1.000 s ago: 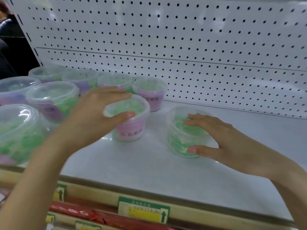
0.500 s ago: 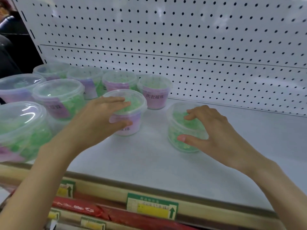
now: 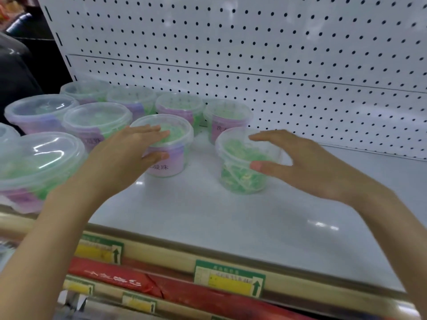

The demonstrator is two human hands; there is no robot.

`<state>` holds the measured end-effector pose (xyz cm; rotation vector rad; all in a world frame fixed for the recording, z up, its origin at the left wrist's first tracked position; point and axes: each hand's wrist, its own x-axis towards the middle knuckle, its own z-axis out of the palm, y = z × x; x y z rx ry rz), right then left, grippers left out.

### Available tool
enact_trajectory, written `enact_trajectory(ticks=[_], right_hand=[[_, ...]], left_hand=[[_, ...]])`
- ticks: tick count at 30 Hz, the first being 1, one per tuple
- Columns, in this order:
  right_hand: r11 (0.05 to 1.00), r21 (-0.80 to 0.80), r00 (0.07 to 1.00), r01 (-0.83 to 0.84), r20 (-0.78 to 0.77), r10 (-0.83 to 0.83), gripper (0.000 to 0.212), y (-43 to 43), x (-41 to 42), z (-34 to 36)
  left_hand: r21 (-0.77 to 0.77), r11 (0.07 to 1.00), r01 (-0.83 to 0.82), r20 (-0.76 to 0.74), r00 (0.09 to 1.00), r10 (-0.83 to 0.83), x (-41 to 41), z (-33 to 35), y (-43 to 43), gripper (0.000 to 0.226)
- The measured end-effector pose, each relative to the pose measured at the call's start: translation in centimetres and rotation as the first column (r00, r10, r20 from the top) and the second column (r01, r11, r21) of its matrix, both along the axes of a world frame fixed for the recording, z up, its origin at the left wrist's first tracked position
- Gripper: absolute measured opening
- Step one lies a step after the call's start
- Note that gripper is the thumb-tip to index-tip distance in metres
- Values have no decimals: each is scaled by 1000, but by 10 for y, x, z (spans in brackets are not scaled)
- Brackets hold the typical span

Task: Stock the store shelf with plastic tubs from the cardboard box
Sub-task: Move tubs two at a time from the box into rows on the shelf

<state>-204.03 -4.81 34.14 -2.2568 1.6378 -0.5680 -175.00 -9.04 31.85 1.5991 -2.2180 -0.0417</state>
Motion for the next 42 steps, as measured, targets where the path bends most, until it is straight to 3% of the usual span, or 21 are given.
enact_trajectory(ticks=[3,7,11,15,17,19,26,31,36,42], right_hand=[[989,-142,982,46,-177,-71,63,-3,29,-26],[980,-181,996,-79,-55,70,46,-14,35,-31],[977,-144,987,-155,-74,146,37,-22,9,-19],[998,-67,998,2,56,2,51,-15,17,-16],[991,-114,995,71,-65,-79,63,-16,33,-29],[975,-197,985,105,-117,-130,58,-15,51,-36],[982,-156,993,-107,-58,99,40,-23,50,-33],[996,-88,998,-6,-64,0,48,-23,44,-32],[971,-226,995,82,-33,-92,51,-15,69,-46],[950,-270,987,157,17,-158,44,-17,74,-49]], left_hand=[[-6,1000,-16,37,999,16,3,2,-2,48],[-17,1000,-6,58,998,7,9,4,-2,45],[-29,1000,1,80,997,1,12,-1,-2,47],[-7,999,-37,38,999,37,12,-6,-1,49],[18,999,-46,13,999,46,11,-5,-1,49],[19,999,-36,5,999,36,10,-5,-3,46],[25,999,-29,9,1000,29,11,-6,-8,46],[32,999,-13,5,1000,13,12,-7,-11,46],[33,999,-5,-14,1000,6,12,-7,-14,46],[6,1000,7,-20,1000,-7,12,-10,-16,47]])
